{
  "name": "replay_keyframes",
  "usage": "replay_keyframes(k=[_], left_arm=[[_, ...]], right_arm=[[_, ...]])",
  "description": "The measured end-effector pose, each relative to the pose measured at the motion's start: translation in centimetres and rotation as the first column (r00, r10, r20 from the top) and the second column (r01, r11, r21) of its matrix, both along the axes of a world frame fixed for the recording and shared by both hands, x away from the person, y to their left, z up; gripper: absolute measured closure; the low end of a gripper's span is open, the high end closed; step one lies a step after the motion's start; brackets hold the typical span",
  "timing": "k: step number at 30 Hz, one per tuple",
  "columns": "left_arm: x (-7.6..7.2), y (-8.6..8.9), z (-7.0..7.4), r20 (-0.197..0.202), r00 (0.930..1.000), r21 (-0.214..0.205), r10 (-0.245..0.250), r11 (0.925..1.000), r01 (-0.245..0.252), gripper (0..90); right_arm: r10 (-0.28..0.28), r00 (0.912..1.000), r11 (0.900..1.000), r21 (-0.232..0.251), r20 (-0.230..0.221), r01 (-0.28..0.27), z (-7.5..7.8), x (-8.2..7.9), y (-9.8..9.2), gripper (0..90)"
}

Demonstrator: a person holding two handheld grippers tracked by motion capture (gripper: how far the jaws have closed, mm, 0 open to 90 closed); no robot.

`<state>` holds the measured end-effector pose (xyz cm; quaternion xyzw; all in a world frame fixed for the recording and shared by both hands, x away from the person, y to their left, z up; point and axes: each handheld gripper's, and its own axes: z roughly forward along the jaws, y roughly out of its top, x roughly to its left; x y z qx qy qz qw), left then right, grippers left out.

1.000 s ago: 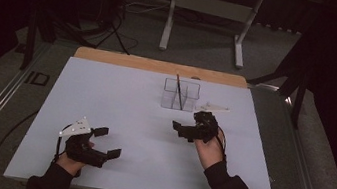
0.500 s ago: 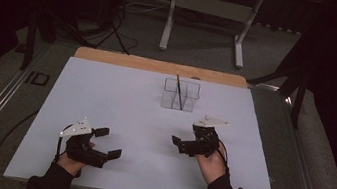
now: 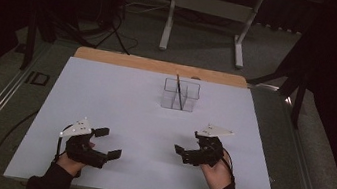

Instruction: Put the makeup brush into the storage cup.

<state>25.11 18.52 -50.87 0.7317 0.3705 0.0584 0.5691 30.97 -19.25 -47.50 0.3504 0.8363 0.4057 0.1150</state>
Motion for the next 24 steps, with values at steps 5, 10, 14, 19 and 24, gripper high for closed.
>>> replay_keyframes(k=[5, 10, 14, 19, 24], left_arm=[[0.0, 0.0, 0.0, -0.001, 1.0000, -0.002, 0.001, 1.0000, -0.001, 0.0], [0.0, 0.0, 0.0, -0.001, 1.0000, 0.002, 0.000, 1.0000, 0.000, 0.0], [0.0, 0.0, 0.0, -0.001, 1.0000, 0.000, -0.001, 1.0000, 0.001, 0.0], [0.0, 0.0, 0.0, -0.002, 1.0000, -0.001, -0.002, 1.0000, 0.002, 0.0], [0.0, 0.0, 0.0, -0.001, 1.0000, 0.000, -0.004, 1.0000, 0.004, 0.0]], right_arm=[[0.006, 0.9999, 0.9998, 0.019, 0.014, -0.006, 0.0, -0.6, -1.0, 8.9], [0.013, 0.9998, 0.9998, 0.013, 0.018, -0.013, -0.1, -1.0, -1.6, 8.9], [0.010, 0.9998, 0.9999, -0.010, 0.019, -0.010, -0.4, -1.4, -2.2, 8.9], [0.008, 0.9998, 0.9996, -0.026, 0.021, -0.008, -0.5, -1.8, -2.9, 8.9], [0.002, 0.9998, 0.9995, -0.031, 0.019, -0.002, -0.7, -2.1, -3.4, 8.9]])
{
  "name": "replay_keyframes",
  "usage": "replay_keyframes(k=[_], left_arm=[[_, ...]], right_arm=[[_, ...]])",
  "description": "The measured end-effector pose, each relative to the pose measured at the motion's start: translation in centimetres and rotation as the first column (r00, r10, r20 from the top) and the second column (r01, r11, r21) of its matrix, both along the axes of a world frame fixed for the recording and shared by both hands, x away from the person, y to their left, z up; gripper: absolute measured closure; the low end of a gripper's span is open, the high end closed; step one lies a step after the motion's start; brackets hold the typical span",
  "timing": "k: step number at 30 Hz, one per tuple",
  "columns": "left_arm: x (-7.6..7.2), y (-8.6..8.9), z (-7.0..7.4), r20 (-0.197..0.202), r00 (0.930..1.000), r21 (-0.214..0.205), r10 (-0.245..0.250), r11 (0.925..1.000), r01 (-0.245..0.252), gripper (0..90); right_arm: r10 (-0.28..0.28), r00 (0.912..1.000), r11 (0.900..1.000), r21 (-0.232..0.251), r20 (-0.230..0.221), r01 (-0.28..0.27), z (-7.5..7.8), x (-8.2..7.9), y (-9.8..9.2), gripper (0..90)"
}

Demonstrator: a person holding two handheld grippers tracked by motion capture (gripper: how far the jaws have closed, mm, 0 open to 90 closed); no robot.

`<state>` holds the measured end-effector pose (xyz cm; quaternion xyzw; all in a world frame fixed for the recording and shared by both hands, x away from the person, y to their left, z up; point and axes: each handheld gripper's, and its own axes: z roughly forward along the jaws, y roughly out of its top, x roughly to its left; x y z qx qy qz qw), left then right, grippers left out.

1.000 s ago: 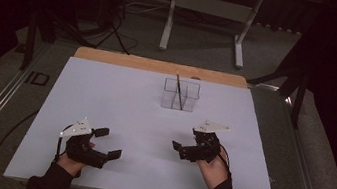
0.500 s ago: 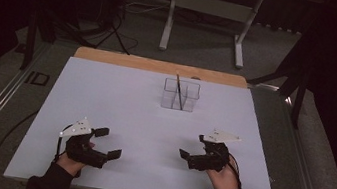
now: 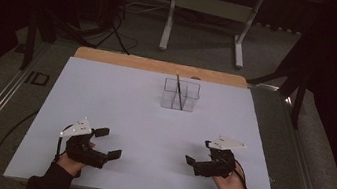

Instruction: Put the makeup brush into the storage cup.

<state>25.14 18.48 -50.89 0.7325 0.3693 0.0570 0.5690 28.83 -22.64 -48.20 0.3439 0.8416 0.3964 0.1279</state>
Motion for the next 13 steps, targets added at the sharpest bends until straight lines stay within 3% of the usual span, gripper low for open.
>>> replay_keyframes(k=[13], left_arm=[[0.04, -0.21, 0.07, 0.010, 0.9999, 0.003, -0.011, 0.9999, 0.011, 0.0]], right_arm=[[-0.035, 0.9992, 0.9994, 0.000, 0.020, 0.035, -0.31, -0.05, -1.24, 9.0]])
